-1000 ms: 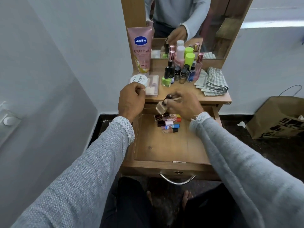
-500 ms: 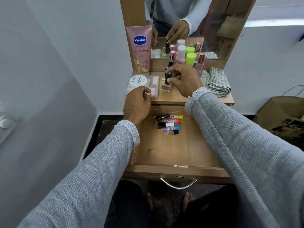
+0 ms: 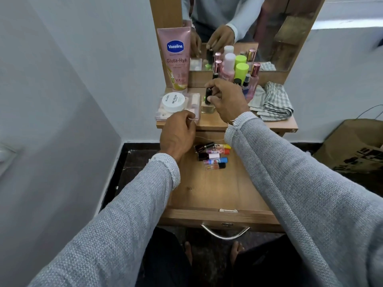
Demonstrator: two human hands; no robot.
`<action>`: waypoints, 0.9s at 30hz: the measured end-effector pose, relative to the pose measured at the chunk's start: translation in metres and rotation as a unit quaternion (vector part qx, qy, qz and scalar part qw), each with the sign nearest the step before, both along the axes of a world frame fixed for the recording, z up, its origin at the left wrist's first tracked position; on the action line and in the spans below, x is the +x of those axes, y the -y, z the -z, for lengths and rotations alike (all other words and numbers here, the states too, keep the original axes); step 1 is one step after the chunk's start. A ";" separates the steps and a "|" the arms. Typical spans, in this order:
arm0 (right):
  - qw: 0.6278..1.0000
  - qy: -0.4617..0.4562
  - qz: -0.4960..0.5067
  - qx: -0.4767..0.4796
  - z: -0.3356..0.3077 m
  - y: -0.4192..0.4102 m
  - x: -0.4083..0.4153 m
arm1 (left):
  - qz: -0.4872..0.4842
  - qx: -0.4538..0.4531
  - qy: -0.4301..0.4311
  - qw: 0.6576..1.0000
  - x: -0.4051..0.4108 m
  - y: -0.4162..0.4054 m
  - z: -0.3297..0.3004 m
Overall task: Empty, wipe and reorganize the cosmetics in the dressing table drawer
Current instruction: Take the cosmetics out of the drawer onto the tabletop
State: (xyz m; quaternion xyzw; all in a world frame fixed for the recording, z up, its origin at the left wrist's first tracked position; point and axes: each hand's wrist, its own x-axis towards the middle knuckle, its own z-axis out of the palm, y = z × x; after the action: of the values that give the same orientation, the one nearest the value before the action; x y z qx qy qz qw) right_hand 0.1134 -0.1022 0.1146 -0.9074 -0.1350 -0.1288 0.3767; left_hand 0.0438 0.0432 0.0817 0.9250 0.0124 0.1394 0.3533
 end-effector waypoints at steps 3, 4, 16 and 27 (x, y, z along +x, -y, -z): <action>1.000 0.002 0.003 -0.006 0.003 0.000 -0.001 | -0.003 -0.009 0.005 1.000 -0.002 0.000 0.003; 1.000 0.003 0.004 -0.007 0.003 0.000 -0.001 | -0.005 -0.012 0.009 1.000 -0.002 0.000 0.002; 0.996 -0.015 0.080 0.023 0.037 0.006 -0.024 | 0.000 -0.031 0.031 0.999 -0.012 0.004 0.009; 0.990 -0.035 0.116 0.078 0.040 -0.001 -0.016 | 0.025 0.042 -0.087 0.995 -0.022 0.010 0.053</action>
State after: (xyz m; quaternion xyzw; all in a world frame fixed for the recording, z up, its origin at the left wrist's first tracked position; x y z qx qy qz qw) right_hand 0.0977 -0.1017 0.0750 -0.8889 -0.0050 -0.1503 0.4328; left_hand 0.0219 0.0333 0.0283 0.9478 0.0138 0.0493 0.3147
